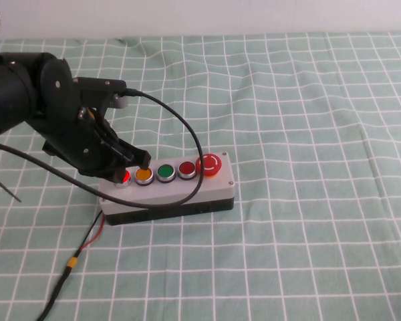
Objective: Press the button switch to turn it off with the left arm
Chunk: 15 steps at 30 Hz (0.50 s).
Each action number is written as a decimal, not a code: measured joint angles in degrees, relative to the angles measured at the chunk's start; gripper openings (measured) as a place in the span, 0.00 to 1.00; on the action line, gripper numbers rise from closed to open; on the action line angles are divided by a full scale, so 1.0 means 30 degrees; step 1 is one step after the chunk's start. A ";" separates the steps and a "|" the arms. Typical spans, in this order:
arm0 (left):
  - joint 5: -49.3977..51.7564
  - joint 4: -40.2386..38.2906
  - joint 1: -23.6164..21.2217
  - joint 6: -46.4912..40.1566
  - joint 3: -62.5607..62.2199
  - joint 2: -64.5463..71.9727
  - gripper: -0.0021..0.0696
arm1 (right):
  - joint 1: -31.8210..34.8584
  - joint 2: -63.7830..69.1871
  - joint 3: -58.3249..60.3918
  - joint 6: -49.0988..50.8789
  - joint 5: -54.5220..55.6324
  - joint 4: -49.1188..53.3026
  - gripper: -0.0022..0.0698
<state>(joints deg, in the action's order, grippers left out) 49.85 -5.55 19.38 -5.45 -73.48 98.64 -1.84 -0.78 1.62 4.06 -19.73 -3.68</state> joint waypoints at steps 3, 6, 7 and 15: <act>0.0094 0.0000 0.0000 0.0025 0.0000 -0.0565 0.03 | 0.0000 0.0000 0.0000 0.0000 0.0000 0.0000 0.01; 0.0381 0.0051 0.0000 0.0025 -0.0099 -0.1975 0.03 | 0.0000 0.0000 0.0000 0.0000 0.0000 0.0000 0.01; 0.0418 0.0051 0.0000 0.0025 -0.0185 -0.2557 0.03 | 0.0000 0.0000 0.0000 0.0000 0.0000 0.0000 0.01; 0.0534 -0.0034 0.0000 0.0042 -0.0507 -0.9859 0.03 | 0.0000 0.0000 0.0000 0.0000 0.0000 0.0000 0.01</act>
<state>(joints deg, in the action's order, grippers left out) 51.45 -5.65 19.38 -5.32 -75.00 69.07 -1.84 -0.78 1.62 4.06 -19.73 -3.68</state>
